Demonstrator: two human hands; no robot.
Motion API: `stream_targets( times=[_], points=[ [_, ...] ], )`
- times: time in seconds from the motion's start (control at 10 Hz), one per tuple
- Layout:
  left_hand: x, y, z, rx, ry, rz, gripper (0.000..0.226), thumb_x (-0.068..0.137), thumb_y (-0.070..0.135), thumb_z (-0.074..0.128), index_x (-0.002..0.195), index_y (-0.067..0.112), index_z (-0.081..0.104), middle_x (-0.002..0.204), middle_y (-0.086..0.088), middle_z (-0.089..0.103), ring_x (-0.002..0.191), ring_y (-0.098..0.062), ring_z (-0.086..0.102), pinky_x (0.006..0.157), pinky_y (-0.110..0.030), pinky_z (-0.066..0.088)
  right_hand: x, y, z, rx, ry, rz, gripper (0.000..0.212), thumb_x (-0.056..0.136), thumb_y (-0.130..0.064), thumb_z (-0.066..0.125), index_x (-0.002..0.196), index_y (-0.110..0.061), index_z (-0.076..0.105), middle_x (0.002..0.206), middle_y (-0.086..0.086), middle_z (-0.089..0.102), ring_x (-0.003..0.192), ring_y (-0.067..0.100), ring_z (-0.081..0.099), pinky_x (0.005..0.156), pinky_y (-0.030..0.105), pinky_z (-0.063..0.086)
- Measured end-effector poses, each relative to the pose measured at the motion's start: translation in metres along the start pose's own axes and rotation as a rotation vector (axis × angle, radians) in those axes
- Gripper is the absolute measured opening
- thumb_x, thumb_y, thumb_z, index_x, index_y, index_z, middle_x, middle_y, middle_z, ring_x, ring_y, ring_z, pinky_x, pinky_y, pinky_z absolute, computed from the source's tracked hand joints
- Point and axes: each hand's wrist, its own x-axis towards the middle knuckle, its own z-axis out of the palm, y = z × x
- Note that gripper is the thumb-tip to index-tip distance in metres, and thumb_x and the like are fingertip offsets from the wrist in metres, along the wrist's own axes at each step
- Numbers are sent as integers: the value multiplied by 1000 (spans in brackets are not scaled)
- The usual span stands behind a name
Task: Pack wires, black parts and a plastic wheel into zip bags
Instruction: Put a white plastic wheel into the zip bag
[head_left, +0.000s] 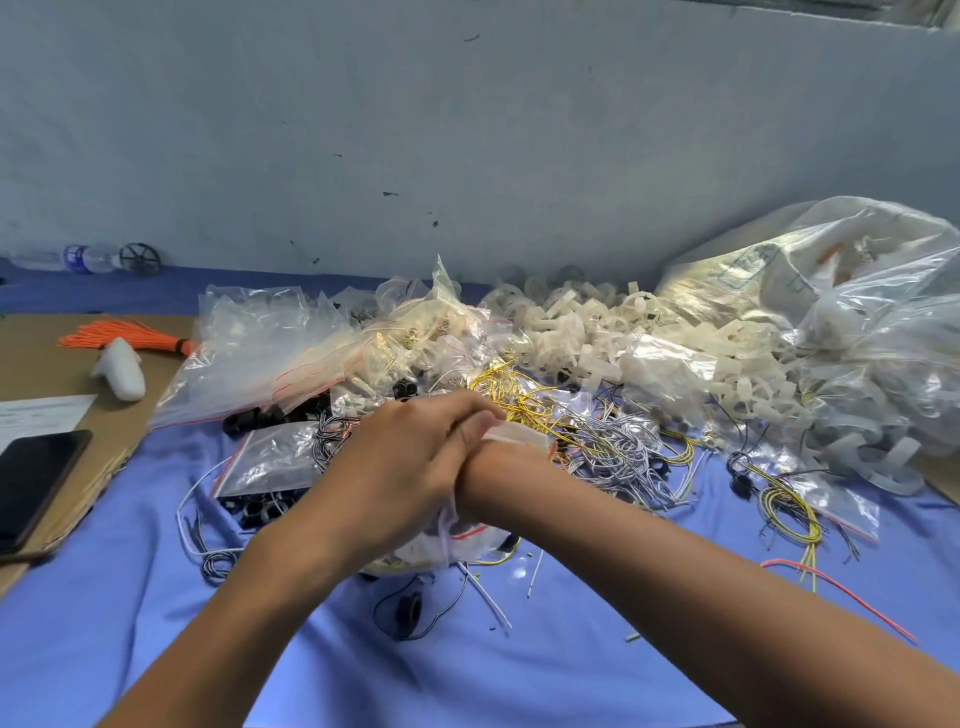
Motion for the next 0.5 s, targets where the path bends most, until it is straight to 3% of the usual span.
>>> stream_targets(
  times=[0.1, 0.2, 0.3, 0.4, 0.5],
  points=[
    [-1, 1, -3, -17, -33, 17, 31, 93, 44, 45, 106, 34, 71, 97, 14, 74, 93, -8, 67, 83, -32, 49, 2, -12, -12, -29, 0, 150, 37, 91, 22, 39, 118, 3, 56, 110, 14, 60, 110, 15, 58, 92, 12, 40],
    [3, -5, -5, -38, 0, 15, 18, 100, 31, 54, 103, 30, 72, 76, 24, 66, 73, 6, 60, 72, -28, 46, -3, 24, -23, -91, 359, -320, 47, 99, -11, 53, 142, -3, 40, 146, 15, 44, 133, 28, 41, 99, 23, 37],
    [6, -12, -9, 3, 45, -14, 17, 101, 27, 54, 101, 30, 71, 71, 22, 62, 70, 1, 58, 67, -24, 43, -24, 38, -21, -7, 239, -470, 44, 98, -24, 55, 136, -4, 47, 131, 12, 52, 114, 29, 48, 97, 33, 38],
    [8, -13, -12, -18, 73, -38, 19, 102, 32, 51, 101, 30, 70, 85, 17, 70, 82, -1, 62, 73, -27, 46, -26, 35, -27, 1, 293, -554, 34, 100, -22, 47, 125, -2, 57, 121, 17, 59, 96, 29, 48, 89, 33, 40],
    [8, -7, -10, -49, 91, -30, 28, 96, 43, 45, 101, 31, 70, 89, 15, 71, 85, -4, 63, 78, -28, 46, -21, 44, -28, 105, 348, -530, 37, 98, -17, 51, 132, -2, 54, 128, 17, 58, 110, 31, 53, 90, 32, 39]
  ],
)
